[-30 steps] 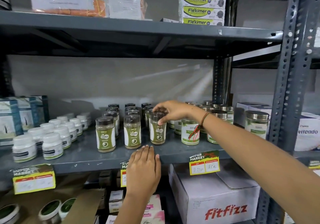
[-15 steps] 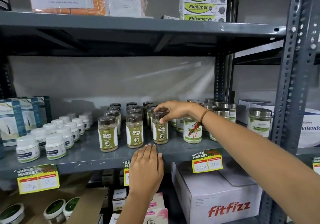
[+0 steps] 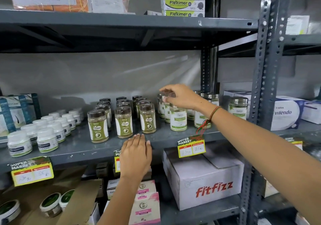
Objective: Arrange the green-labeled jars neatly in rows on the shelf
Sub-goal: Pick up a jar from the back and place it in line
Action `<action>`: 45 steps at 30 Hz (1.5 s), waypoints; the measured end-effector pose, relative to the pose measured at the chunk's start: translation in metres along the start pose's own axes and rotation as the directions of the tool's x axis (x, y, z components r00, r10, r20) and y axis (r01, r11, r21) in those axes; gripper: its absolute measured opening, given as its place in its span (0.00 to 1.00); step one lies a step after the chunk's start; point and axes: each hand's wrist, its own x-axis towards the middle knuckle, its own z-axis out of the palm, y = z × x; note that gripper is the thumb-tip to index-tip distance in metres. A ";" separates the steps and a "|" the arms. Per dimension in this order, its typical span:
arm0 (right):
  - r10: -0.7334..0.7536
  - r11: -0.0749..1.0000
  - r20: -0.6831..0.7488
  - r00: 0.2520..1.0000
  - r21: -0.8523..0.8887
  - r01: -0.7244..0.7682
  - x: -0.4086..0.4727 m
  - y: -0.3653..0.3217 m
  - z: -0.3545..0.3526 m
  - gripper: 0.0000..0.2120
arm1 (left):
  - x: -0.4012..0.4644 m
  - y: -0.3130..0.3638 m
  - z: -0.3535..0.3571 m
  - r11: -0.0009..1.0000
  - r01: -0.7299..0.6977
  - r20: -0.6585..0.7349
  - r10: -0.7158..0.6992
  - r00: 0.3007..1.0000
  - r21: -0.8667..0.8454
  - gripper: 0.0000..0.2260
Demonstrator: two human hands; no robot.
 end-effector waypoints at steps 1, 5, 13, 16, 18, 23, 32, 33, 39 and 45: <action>0.013 1.000 -0.046 0.999 -0.026 -0.014 -0.006 0.008 -0.006 0.21 | 0.000 0.001 0.000 1.000 0.002 0.007 -0.002 1.000 0.000 0.20; 0.143 0.982 -0.118 0.983 -0.106 -0.155 -0.030 0.048 -0.034 0.21 | 0.001 0.001 0.000 1.000 0.013 0.035 -0.013 0.999 0.009 0.20; 0.417 0.774 -0.105 0.903 -0.479 -0.413 -0.062 0.117 -0.085 0.20 | 0.001 0.003 -0.001 0.999 0.020 0.044 -0.021 0.999 0.028 0.23; 0.457 0.662 -0.148 0.877 -0.602 -0.446 -0.066 0.129 -0.091 0.20 | 0.001 0.004 -0.002 0.999 0.023 0.044 -0.025 0.999 0.031 0.24; 0.504 0.573 -0.118 0.856 -0.695 -0.433 -0.065 0.132 -0.090 0.25 | 0.001 0.004 -0.003 0.999 0.029 0.050 -0.031 0.998 0.034 0.24; 0.613 0.441 -0.052 0.789 -0.805 -0.396 -0.061 0.138 -0.086 0.32 | 0.000 0.005 -0.004 0.999 0.031 0.059 -0.033 0.998 0.039 0.25; 0.563 0.577 -0.041 0.825 -0.695 -0.429 -0.054 0.151 -0.084 0.25 | -0.001 0.009 -0.007 0.997 0.055 0.058 -0.058 0.997 0.050 0.25; 0.553 0.603 -0.037 0.832 -0.672 -0.431 -0.053 0.152 -0.082 0.24 | -0.001 0.009 -0.008 0.997 0.054 0.062 -0.058 0.996 0.053 0.26; 0.512 0.701 -0.015 0.859 -0.571 -0.428 -0.048 0.159 -0.076 0.24 | -0.002 0.012 -0.011 0.997 0.060 0.069 -0.064 0.996 0.055 0.27; 0.502 0.719 -0.036 0.864 -0.537 -0.441 -0.047 0.162 -0.075 0.26 | -0.002 0.012 -0.012 0.996 0.067 0.067 -0.071 0.995 0.055 0.26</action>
